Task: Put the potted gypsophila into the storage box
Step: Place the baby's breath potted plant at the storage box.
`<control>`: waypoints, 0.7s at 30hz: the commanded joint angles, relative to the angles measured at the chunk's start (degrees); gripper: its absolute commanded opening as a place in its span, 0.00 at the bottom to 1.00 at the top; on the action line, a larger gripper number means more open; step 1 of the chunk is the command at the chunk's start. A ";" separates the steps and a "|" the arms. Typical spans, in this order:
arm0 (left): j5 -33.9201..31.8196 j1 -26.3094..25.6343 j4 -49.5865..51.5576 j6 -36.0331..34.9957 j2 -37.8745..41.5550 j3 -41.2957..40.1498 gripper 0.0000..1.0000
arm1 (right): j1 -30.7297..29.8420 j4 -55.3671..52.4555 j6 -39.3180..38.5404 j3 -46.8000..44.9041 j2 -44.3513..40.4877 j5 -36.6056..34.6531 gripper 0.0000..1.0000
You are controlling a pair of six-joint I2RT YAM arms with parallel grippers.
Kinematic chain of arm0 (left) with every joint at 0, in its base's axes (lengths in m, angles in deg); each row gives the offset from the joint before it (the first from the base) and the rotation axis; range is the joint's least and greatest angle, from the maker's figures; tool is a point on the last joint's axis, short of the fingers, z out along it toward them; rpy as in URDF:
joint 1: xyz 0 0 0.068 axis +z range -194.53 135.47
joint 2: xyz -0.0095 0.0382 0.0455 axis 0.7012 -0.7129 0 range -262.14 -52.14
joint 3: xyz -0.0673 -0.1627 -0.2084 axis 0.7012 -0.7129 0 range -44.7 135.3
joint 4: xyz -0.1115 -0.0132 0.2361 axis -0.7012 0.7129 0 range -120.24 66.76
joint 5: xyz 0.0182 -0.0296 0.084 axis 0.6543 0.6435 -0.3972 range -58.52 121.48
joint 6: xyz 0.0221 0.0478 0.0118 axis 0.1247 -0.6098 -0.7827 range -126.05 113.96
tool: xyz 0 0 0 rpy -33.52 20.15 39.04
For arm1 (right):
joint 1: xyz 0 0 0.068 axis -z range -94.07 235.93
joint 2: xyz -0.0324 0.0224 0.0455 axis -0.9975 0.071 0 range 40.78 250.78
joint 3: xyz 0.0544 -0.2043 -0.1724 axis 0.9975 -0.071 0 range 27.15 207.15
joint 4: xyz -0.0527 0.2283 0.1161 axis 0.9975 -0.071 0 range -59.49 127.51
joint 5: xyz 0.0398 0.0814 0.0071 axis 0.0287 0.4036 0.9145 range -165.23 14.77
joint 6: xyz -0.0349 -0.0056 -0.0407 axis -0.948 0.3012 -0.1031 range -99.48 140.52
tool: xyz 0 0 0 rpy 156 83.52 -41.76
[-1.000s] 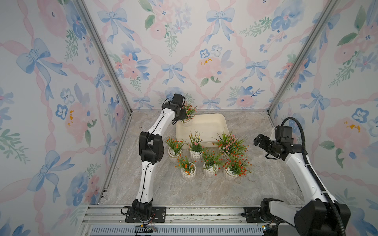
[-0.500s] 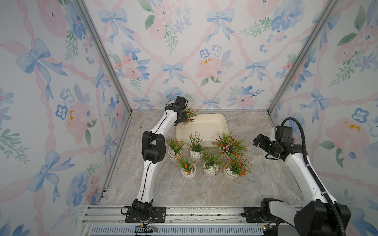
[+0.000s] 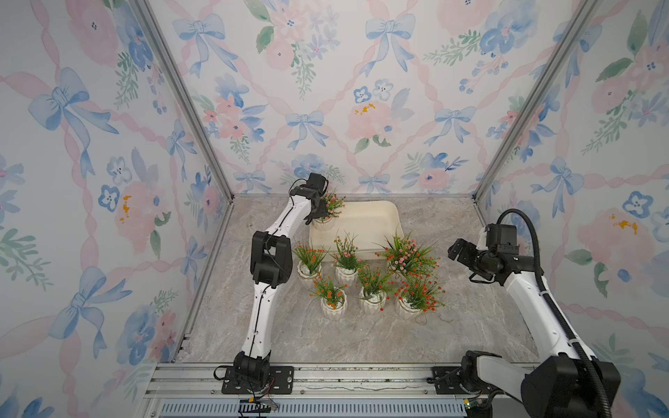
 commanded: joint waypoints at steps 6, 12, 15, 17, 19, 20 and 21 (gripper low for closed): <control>-0.27 1.42 -2.12 1.96 -1.04 3.22 0.00 | -0.46 -0.35 -0.22 -0.42 1.41 0.45 0.97; 0.98 1.47 -2.15 2.10 -1.02 4.02 0.07 | -0.75 -0.15 -0.13 -0.16 1.84 0.34 0.97; 1.62 1.52 -2.09 1.92 -0.51 3.96 0.20 | -0.84 -0.05 -0.07 -0.15 2.04 0.37 0.97; 1.56 1.49 -2.14 2.00 0.10 3.75 0.27 | -0.99 0.03 -0.06 -0.31 2.13 0.38 0.97; 1.53 1.43 -2.11 1.93 0.60 3.68 0.31 | -1.06 0.17 0.02 -0.47 2.18 0.40 0.97; 1.47 1.46 -2.14 1.75 0.84 3.69 0.34 | -1.11 0.30 0.09 -0.48 2.13 0.35 0.97; 1.40 1.46 -2.05 1.61 0.95 3.69 0.36 | -1.12 0.35 0.06 -0.59 2.13 0.36 0.97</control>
